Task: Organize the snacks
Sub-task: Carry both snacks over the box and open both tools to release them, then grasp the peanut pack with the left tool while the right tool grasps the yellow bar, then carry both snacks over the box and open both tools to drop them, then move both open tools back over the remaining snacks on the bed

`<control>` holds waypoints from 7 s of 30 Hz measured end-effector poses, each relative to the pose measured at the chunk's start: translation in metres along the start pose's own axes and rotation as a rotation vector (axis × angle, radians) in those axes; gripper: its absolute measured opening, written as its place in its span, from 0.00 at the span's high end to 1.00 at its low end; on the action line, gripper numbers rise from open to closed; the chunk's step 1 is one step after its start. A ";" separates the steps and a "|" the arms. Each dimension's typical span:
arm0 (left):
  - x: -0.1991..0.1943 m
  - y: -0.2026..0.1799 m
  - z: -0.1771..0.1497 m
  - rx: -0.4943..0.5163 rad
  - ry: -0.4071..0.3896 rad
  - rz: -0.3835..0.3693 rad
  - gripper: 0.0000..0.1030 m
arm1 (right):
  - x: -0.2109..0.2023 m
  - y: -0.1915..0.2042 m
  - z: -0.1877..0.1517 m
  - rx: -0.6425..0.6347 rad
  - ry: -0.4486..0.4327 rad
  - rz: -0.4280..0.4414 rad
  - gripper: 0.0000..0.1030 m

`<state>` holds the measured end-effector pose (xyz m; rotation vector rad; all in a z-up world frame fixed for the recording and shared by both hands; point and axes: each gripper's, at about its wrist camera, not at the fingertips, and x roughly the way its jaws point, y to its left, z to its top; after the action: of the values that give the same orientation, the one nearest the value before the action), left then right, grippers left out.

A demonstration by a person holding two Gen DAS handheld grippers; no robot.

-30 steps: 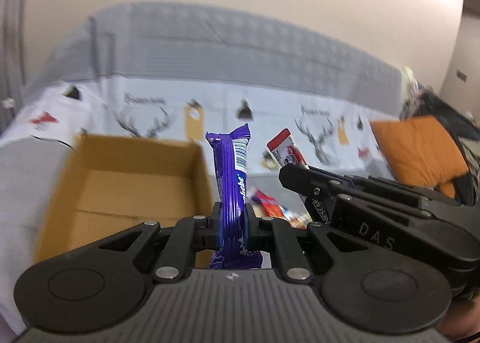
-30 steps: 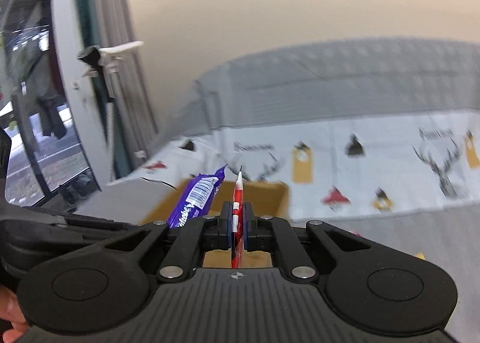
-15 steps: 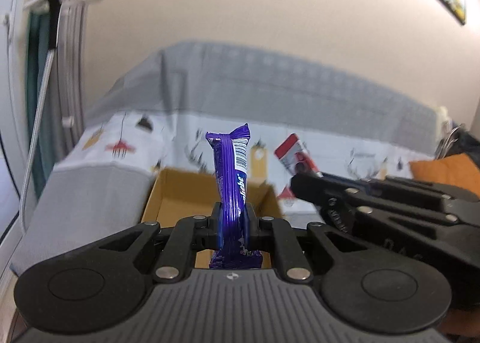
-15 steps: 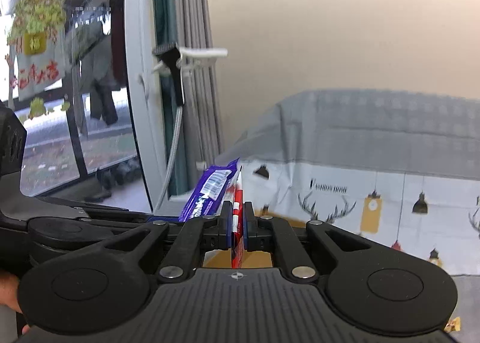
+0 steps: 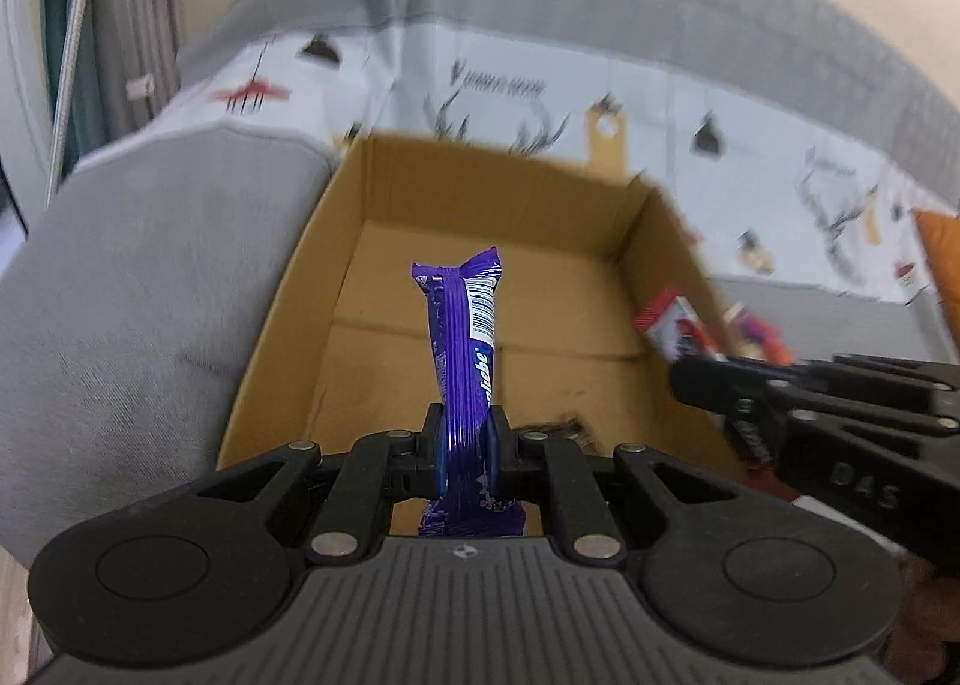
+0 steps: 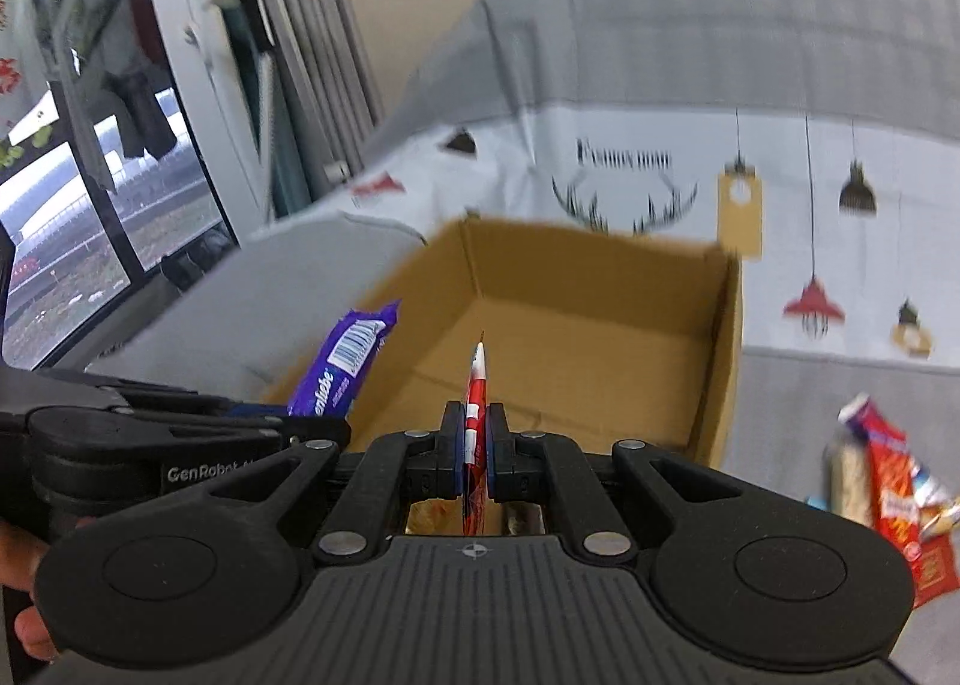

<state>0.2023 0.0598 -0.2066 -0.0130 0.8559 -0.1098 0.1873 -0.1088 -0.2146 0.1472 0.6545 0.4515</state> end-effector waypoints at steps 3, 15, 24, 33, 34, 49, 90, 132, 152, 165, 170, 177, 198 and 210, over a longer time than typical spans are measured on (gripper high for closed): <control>0.023 0.009 -0.008 -0.036 0.058 0.020 0.87 | 0.020 -0.009 -0.009 0.011 0.046 0.010 0.93; 0.037 0.015 -0.016 -0.021 0.077 0.070 0.80 | 0.055 -0.009 -0.028 0.010 0.149 0.122 0.91; -0.020 -0.034 -0.005 0.041 -0.094 0.028 0.02 | -0.040 -0.047 -0.034 0.012 -0.058 0.011 0.45; -0.004 -0.176 -0.026 0.262 -0.083 -0.102 0.02 | -0.132 -0.157 -0.095 0.220 -0.128 -0.242 0.45; -0.001 -0.186 -0.028 0.272 -0.078 -0.115 0.03 | -0.138 -0.169 -0.099 0.237 -0.133 -0.255 0.45; 0.156 -0.265 -0.008 0.205 0.147 -0.205 0.58 | -0.069 -0.317 -0.115 0.496 -0.002 -0.359 0.53; 0.161 -0.321 -0.073 0.429 0.248 -0.202 0.58 | -0.109 -0.336 -0.152 0.451 0.076 -0.439 0.72; -0.217 -0.104 0.024 0.185 -0.499 -0.078 0.61 | -0.193 0.015 0.061 -0.014 -0.400 -0.025 0.78; -0.080 0.001 -0.013 -0.025 -0.213 -0.066 0.61 | -0.048 0.039 0.012 -0.018 -0.065 -0.030 0.78; 0.014 0.052 -0.022 -0.110 -0.049 -0.035 0.61 | 0.039 0.019 -0.018 0.053 0.125 -0.093 0.78; 0.026 0.045 -0.020 -0.083 -0.022 -0.027 0.61 | 0.056 0.019 -0.025 0.053 0.156 -0.105 0.78; 0.009 0.048 -0.019 -0.097 -0.046 -0.045 0.61 | 0.053 0.025 -0.022 0.045 0.103 -0.098 0.77; -0.088 -0.085 -0.033 0.112 -0.163 -0.156 0.03 | -0.085 -0.036 -0.051 0.156 -0.049 -0.169 0.01; -0.046 -0.188 -0.046 0.257 -0.125 -0.283 0.02 | -0.138 -0.165 -0.112 0.369 -0.101 -0.357 0.00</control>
<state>0.1201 -0.1210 -0.1916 0.0994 0.7060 -0.4798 0.0805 -0.3193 -0.2714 0.3924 0.6437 -0.0236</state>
